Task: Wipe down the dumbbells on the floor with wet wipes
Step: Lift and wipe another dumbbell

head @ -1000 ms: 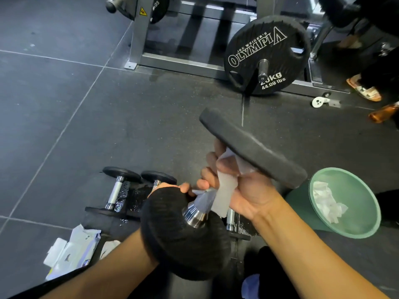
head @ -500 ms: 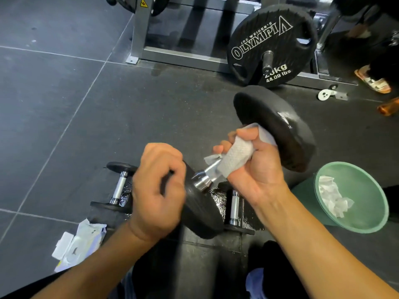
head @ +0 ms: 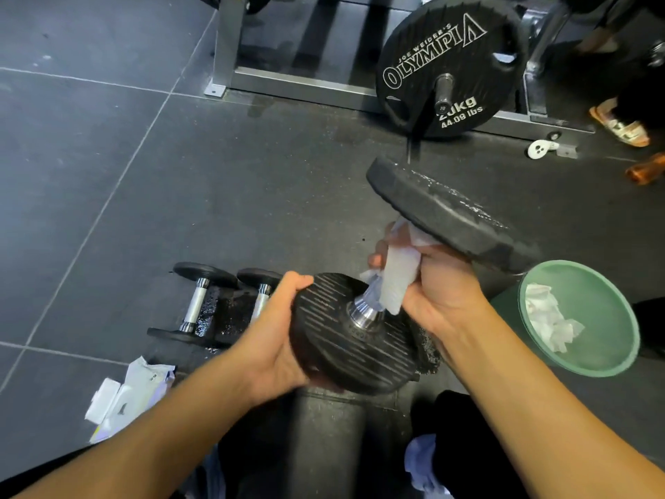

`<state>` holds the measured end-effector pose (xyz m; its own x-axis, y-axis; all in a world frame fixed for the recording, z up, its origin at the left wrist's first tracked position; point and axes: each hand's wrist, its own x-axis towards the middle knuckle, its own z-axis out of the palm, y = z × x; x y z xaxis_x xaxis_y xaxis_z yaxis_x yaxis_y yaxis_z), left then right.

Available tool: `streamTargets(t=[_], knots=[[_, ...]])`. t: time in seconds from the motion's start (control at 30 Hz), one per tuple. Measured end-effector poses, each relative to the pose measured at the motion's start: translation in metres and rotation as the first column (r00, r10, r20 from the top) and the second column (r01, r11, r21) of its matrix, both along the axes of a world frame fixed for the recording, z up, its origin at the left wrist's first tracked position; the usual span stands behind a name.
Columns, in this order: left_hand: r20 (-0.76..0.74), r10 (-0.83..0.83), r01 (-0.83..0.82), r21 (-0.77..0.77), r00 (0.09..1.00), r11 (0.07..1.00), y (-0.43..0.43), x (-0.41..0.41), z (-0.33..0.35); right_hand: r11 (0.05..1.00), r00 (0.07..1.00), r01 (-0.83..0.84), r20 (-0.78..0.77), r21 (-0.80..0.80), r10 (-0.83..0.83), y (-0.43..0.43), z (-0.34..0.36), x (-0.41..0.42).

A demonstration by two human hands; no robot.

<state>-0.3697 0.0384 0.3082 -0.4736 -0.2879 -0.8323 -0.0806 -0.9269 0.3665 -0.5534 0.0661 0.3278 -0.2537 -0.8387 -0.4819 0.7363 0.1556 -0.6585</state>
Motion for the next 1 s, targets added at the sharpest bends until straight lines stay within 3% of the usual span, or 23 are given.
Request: streamTargets(t=[0.07,0.3,0.47,0.67,0.8,1.0], knots=[[-0.085,0.036,-0.026,0.115,0.996,0.993,0.009,-0.001,-0.001,1.0,1.0,0.009,0.0,0.018,-0.009,0.0,-0.002,-0.001],[-0.157,0.072,-0.054,0.115,0.985,0.992,0.031,-0.001,-0.011,0.993,0.997,0.035,-0.079,0.117,-0.026,0.003,-0.011,-0.003],[-0.078,0.088,-0.093,-0.067,0.993,0.993,0.052,-0.008,-0.012,0.975,0.986,0.166,-0.049,0.15,-0.16,0.001,-0.025,-0.004],[0.004,0.092,-0.084,-0.354,0.996,0.931,0.049,-0.01,-0.008,0.98,0.987,0.15,0.04,0.132,-0.157,0.002,-0.023,0.002],[-0.068,0.162,-0.175,-0.331,0.984,0.927,0.044,-0.009,-0.004,0.987,0.991,0.135,-0.017,0.085,-0.134,0.001,-0.011,0.004],[-0.2,0.259,-0.307,-0.266,0.945,0.914,0.045,-0.017,0.003,1.0,0.985,-0.022,-0.17,0.022,0.026,0.001,-0.016,0.021]])
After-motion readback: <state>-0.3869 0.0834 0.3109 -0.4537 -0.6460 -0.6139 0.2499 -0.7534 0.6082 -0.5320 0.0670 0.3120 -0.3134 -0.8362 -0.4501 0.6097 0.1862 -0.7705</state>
